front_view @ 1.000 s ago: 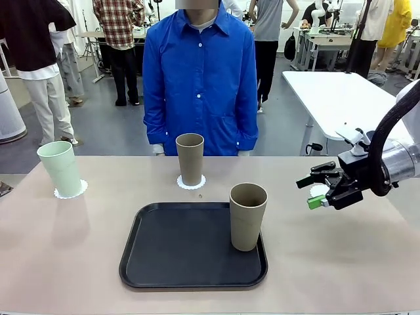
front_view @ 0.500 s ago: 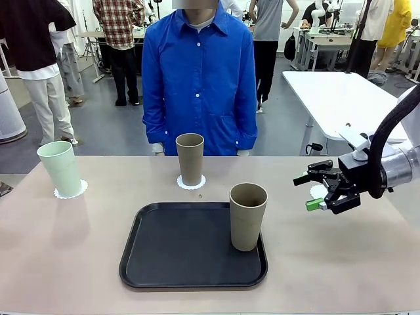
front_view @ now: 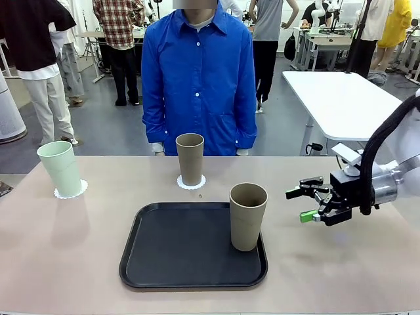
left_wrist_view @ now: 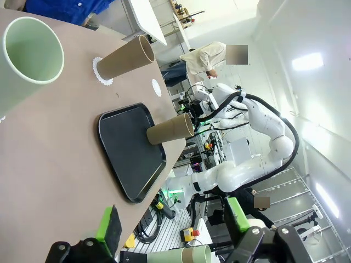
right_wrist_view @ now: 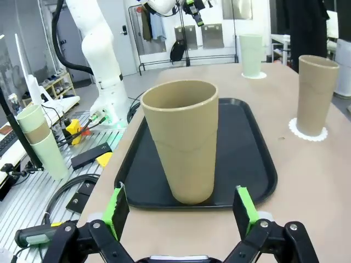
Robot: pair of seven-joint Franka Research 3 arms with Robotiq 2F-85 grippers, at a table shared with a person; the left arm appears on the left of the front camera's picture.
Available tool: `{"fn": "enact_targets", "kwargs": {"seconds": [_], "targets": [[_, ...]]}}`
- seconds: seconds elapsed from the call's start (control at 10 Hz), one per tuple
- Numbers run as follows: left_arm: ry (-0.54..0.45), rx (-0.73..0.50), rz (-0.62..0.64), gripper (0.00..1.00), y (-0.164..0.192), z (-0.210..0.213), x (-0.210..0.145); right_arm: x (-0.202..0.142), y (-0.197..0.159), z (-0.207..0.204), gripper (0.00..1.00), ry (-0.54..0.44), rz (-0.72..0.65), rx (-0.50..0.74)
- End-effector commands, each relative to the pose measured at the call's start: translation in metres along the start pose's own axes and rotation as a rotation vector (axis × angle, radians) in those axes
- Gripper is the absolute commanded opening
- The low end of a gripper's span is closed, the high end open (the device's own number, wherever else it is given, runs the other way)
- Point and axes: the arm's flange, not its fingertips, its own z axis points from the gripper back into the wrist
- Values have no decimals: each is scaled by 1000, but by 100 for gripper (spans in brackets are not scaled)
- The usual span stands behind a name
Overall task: Place coasters on the table and set cups on them.
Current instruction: Take one Reusable plastic cup from the Flat Tray and place it on a coaster set by the human.
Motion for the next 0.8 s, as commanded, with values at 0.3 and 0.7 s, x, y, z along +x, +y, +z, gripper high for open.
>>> {"fn": "enact_targets", "kwargs": {"seconds": [0.3, 0.7], "targets": [[-10, -11, -12, 100, -2, -1, -3, -8, -26, -29, 100, 39, 23, 3], [-10, -11, -12, 100, -2, -1, -3, -15, -50, -53, 100, 40, 15, 20]]}}
